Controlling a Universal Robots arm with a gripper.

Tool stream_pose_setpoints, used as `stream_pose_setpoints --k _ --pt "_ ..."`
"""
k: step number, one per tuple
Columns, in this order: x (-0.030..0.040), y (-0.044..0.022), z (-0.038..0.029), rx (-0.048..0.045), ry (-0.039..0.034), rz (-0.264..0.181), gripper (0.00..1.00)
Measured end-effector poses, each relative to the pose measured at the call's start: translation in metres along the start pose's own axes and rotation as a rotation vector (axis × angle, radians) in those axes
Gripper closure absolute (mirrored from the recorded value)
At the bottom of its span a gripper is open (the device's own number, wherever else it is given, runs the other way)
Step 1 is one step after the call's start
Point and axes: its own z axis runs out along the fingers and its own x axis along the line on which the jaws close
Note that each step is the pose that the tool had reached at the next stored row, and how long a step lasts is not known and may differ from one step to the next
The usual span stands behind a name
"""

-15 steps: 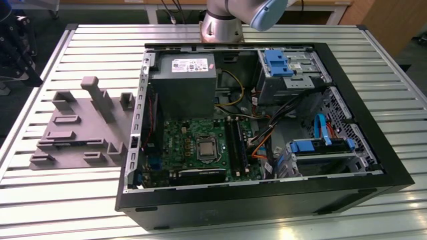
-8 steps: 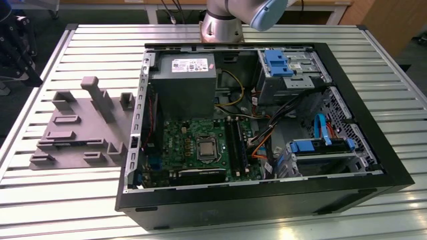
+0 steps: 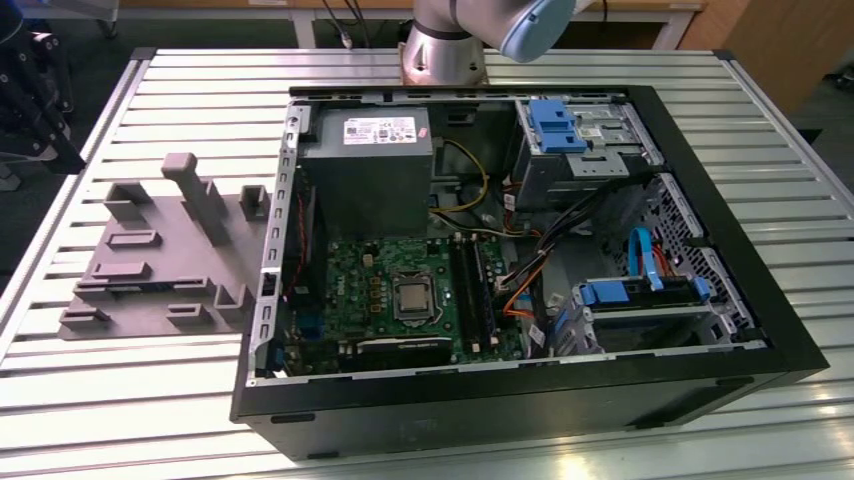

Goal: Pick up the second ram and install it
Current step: 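Pick up the second ram and move it above second insertion slot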

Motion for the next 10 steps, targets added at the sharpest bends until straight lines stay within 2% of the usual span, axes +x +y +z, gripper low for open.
stream_pose_setpoints --k 10 --pt "0.0002 -0.0001 0.0 0.0001 0.0002 -0.006 0.89"
